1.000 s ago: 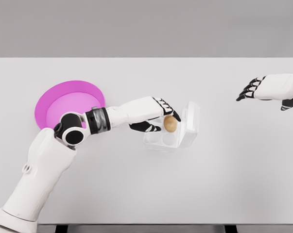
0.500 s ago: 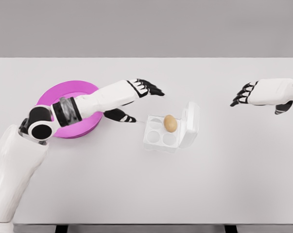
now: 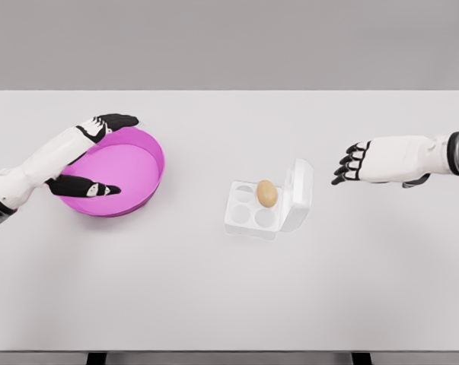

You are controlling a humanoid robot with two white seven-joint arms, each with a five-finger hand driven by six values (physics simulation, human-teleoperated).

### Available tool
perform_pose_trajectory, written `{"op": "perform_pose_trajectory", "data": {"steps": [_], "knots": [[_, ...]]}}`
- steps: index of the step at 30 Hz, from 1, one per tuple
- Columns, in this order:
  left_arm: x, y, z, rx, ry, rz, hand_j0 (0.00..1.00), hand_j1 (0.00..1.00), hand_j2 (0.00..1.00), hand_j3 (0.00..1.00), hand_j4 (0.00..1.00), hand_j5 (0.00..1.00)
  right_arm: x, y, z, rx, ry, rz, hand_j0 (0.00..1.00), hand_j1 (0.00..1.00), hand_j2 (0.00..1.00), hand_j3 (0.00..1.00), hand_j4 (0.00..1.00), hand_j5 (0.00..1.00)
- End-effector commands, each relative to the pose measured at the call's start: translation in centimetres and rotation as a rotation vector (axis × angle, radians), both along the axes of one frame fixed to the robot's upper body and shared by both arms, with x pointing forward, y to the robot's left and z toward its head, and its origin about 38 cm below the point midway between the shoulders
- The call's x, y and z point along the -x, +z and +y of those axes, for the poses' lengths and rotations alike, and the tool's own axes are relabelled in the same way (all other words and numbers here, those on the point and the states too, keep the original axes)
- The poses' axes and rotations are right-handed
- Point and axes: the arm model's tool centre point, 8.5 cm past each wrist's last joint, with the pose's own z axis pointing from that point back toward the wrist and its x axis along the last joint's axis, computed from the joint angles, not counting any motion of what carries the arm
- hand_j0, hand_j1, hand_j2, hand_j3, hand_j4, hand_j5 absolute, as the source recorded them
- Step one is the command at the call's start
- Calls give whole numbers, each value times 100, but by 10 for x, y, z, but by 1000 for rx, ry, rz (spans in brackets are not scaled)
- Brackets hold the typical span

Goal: Pack egg into the box and close the box lid

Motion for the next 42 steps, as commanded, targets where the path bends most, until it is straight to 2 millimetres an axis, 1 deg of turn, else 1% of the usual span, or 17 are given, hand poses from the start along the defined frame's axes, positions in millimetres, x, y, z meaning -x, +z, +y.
{"op": "perform_pose_trajectory", "data": {"steps": [1, 4, 9, 16, 17, 19, 24, 35, 37, 42], "knots": [[0, 11, 16, 20, 40, -24, 100, 100, 100, 100, 100, 100, 3, 2, 6, 5, 22, -10, 100, 100, 100, 100, 100, 100], [-1, 7, 19, 23, 49, -11, 100, 100, 100, 100, 100, 100, 6, 3, 12, 2, 43, -14, 100, 100, 100, 100, 100, 100], [-1, 7, 22, 26, 58, -12, 100, 100, 100, 100, 100, 100, 7, 3, 27, -16, 80, -17, 100, 100, 100, 100, 100, 100], [0, 5, 23, 26, 60, -5, 100, 100, 100, 100, 100, 100, 7, 4, 31, -20, 90, -22, 100, 100, 100, 100, 100, 100], [0, 4, 23, 25, 60, -5, 100, 100, 100, 100, 100, 100, 6, 5, 37, -29, 103, -25, 100, 100, 100, 100, 100, 100], [0, 4, 23, 25, 60, -5, 100, 100, 100, 100, 100, 100, 5, 5, 43, -38, 113, -26, 100, 100, 100, 100, 100, 100], [0, 4, 23, 24, 62, -3, 100, 100, 100, 100, 100, 100, 5, 6, 51, -46, 131, -30, 100, 100, 100, 100, 100, 100], [-1, 4, 23, 27, 61, -4, 100, 100, 100, 100, 100, 100, 5, 12, 54, -49, 143, -44, 100, 100, 100, 100, 100, 100], [-1, 4, 23, 25, 62, -4, 100, 100, 100, 100, 100, 100, 4, 15, 52, -47, 138, -51, 100, 100, 100, 100, 100, 100], [-1, 4, 23, 27, 61, -4, 100, 100, 100, 100, 100, 100, 4, 16, 48, -44, 129, -50, 100, 100, 100, 100, 100, 100]]}}
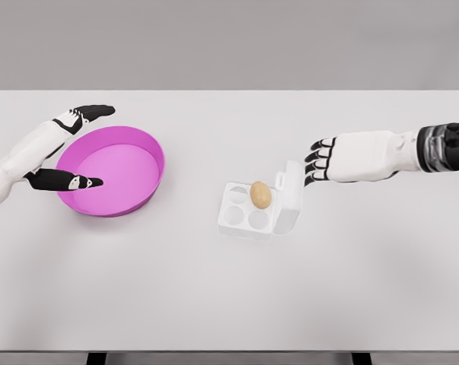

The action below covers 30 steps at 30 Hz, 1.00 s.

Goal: Pack egg into the box and close the box lid

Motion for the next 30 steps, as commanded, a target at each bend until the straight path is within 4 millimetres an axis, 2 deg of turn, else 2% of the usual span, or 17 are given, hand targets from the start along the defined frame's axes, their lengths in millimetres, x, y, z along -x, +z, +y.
{"op": "perform_pose_trajectory", "data": {"steps": [1, 11, 15, 18, 20, 30], "knots": [[0, 1, 0, 9, 0, 1, 100, 100, 100, 100, 100, 100, 0, 1, -1, -3, -5, 1, 100, 100, 100, 100, 100, 100], [0, 1, 0, 9, 0, 1, 100, 100, 100, 100, 100, 100, -1, 15, 11, -12, 31, -37, 100, 100, 100, 100, 100, 100], [0, 1, 0, 10, -1, 1, 100, 100, 100, 100, 100, 100, -1, 13, 28, -30, 68, -35, 100, 100, 100, 100, 100, 100], [0, 1, 0, 9, 0, 1, 100, 100, 100, 100, 100, 100, 0, 8, 51, -48, 119, -23, 100, 100, 100, 100, 100, 100], [0, 1, 0, 10, -1, 1, 100, 100, 100, 100, 100, 100, -1, 12, 60, -47, 141, -32, 100, 100, 100, 100, 100, 100], [0, 0, 1, 7, 1, 2, 100, 100, 100, 100, 100, 100, -3, 14, 58, -47, 133, -35, 100, 100, 100, 100, 100, 100]]}}
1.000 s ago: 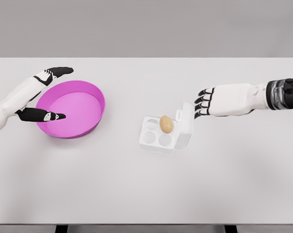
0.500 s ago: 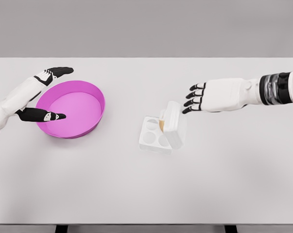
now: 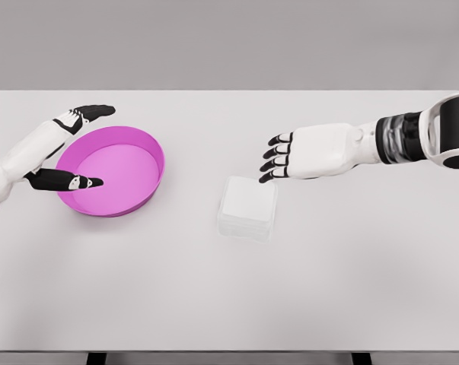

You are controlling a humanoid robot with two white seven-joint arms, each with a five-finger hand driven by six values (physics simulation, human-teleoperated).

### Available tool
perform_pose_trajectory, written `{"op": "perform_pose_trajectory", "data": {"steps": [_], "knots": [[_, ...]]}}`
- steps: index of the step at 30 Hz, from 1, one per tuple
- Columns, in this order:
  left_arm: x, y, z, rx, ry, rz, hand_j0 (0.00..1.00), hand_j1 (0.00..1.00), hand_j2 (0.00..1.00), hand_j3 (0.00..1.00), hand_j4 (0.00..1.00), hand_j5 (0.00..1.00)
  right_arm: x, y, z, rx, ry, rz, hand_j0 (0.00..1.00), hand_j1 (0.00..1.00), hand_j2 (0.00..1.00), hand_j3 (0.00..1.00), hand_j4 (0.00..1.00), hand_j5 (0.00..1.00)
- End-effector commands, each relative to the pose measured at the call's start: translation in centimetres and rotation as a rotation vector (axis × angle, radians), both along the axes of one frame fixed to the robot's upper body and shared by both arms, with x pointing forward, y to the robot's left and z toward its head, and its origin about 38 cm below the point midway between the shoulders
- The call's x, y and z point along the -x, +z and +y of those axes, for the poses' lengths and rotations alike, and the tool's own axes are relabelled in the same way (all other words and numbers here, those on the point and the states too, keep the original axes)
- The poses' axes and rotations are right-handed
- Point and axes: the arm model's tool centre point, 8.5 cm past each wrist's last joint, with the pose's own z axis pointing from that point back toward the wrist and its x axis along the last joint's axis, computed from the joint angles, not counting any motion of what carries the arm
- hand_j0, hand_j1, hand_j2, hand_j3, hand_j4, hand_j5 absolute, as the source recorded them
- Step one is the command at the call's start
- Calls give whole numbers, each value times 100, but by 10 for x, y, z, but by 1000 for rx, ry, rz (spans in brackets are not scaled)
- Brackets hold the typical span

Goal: Pack egg into the box and close the box lid

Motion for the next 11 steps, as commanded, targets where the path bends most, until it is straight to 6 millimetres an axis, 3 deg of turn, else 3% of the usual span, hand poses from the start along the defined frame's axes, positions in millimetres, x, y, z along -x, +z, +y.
{"op": "perform_pose_trajectory", "data": {"steps": [1, 3, 5, 6, 7, 9, 11], "knots": [[0, 0, 1, 7, 1, 2, 100, 100, 100, 100, 100, 100, -3, 1, -6, -2, -21, 2, 100, 100, 100, 100, 100, 100], [0, 0, 0, 2, 1, 3, 100, 100, 100, 100, 100, 100, -18, 1, -33, 2, -112, 14, 100, 100, 100, 100, 100, 100], [0, 0, 1, 3, 3, 3, 100, 100, 100, 100, 100, 100, -45, 2, -82, -35, -291, 58, 100, 100, 100, 100, 100, 100], [-1, 0, 1, 3, 3, 3, 100, 100, 100, 100, 100, 100, -67, -3, -131, -74, -465, 103, 100, 100, 100, 100, 100, 100], [-1, 0, 1, 1, 2, 4, 100, 100, 100, 100, 100, 100, -79, -2, -168, -124, -590, 128, 100, 100, 100, 100, 100, 100], [-1, -2, 1, 0, 2, 8, 100, 100, 100, 100, 100, 100, -81, -14, -191, -134, -666, 159, 100, 100, 100, 100, 100, 100], [-1, -2, 0, -5, 1, 10, 100, 100, 100, 100, 100, 100, -82, -20, -193, -128, -678, 169, 100, 100, 100, 100, 100, 100]]}}
